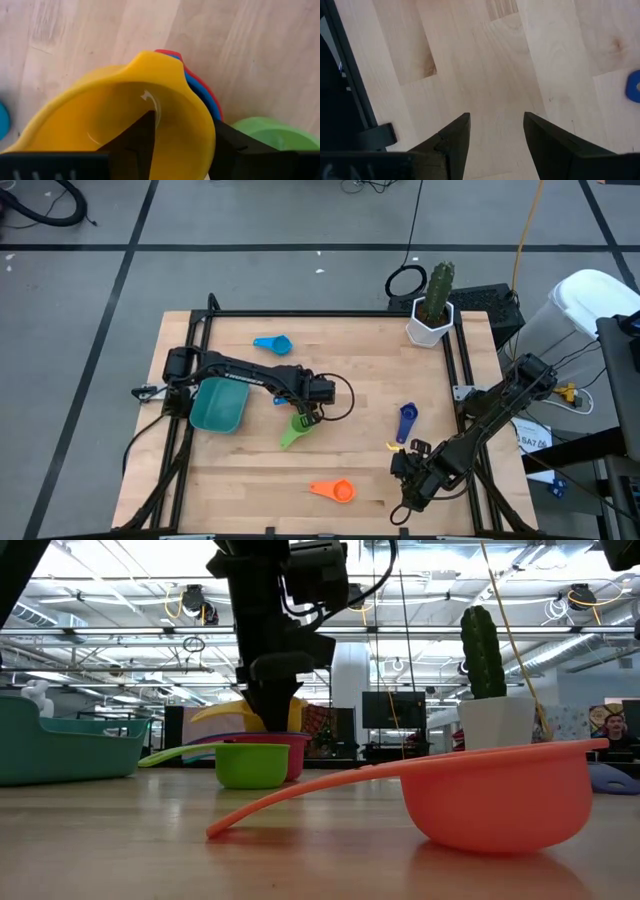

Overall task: Nest measuring cups in basket
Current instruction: Stack the yellow measuring cup into the blue measuring cup

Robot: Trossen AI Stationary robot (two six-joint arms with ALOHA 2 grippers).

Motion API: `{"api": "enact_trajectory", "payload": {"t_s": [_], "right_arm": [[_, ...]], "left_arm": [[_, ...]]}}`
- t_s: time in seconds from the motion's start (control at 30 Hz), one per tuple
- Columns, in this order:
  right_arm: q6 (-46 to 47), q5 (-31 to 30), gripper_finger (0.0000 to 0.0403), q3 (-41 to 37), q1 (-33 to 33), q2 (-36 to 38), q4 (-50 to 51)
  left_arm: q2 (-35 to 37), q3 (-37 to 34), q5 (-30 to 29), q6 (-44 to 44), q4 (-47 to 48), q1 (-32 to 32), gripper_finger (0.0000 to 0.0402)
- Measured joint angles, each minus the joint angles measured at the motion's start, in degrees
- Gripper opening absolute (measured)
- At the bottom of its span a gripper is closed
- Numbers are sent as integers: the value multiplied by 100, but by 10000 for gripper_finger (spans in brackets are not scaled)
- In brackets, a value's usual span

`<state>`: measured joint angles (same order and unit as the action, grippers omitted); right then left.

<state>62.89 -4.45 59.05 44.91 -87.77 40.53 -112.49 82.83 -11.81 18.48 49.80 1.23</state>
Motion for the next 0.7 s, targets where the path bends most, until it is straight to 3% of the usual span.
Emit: {"api": "enact_trajectory", "payload": {"t_s": [0.7], "right_arm": [[-184, -50, 176, 0, 0, 0, 7]], "left_arm": [[103, 9, 588, 131, 110, 7, 145]]}}
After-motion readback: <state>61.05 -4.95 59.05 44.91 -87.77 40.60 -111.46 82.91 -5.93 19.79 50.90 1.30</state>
